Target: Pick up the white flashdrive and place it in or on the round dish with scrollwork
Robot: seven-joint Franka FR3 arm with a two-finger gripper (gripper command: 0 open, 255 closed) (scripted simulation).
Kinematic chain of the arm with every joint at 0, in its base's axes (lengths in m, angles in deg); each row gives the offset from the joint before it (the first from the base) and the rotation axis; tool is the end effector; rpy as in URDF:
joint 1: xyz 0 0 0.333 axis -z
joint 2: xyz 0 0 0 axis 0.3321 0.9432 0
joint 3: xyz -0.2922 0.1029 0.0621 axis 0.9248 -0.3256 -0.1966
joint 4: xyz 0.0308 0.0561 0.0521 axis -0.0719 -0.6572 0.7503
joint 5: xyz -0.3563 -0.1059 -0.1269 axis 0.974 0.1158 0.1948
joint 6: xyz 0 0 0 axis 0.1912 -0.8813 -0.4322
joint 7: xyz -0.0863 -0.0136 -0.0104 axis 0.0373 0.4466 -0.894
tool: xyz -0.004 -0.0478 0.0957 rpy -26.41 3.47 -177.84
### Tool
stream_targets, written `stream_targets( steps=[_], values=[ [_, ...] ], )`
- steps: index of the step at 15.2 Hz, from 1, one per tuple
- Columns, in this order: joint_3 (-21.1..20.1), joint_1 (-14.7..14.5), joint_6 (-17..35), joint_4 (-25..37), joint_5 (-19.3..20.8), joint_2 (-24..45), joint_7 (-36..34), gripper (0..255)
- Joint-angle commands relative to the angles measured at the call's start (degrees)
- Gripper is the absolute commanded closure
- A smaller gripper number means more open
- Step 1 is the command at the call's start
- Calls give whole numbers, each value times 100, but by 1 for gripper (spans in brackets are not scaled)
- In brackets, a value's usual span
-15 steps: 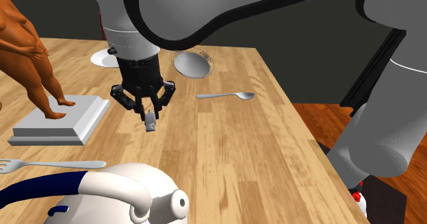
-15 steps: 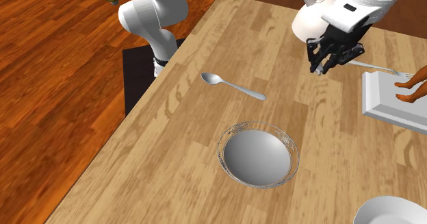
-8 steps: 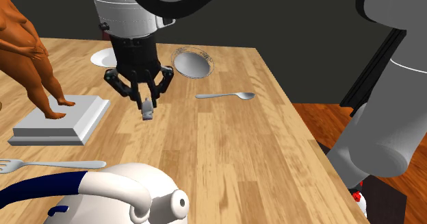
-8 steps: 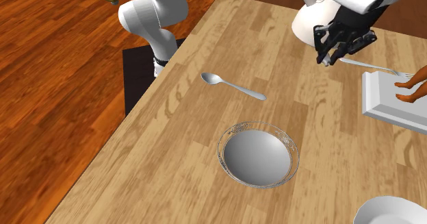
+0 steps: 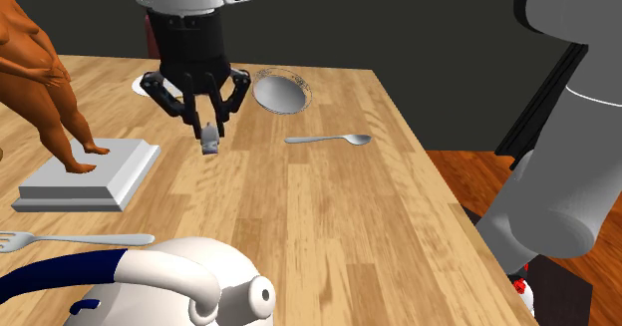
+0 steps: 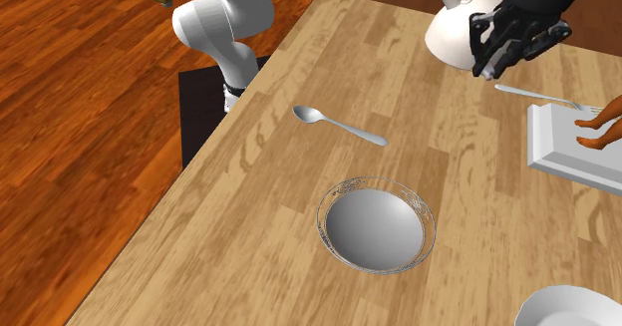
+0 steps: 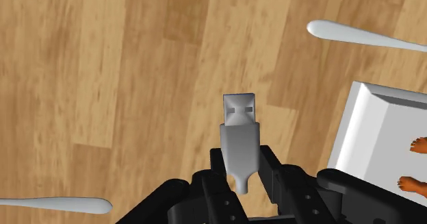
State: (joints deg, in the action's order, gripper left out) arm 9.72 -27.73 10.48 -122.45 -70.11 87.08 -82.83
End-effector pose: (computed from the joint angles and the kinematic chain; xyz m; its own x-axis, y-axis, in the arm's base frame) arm 0.4228 0.4225 0.5831 0.8942 -0.4475 0.0134 -0.4473 -0.8943 -0.0164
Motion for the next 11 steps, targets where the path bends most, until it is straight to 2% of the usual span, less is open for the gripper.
stream_targets(
  steps=[1,11],
  values=[
    [47,83,-54,25,-35,-41,135,255],
    [617,921,-14,-148,-253,-268,1542,255]
  ],
)
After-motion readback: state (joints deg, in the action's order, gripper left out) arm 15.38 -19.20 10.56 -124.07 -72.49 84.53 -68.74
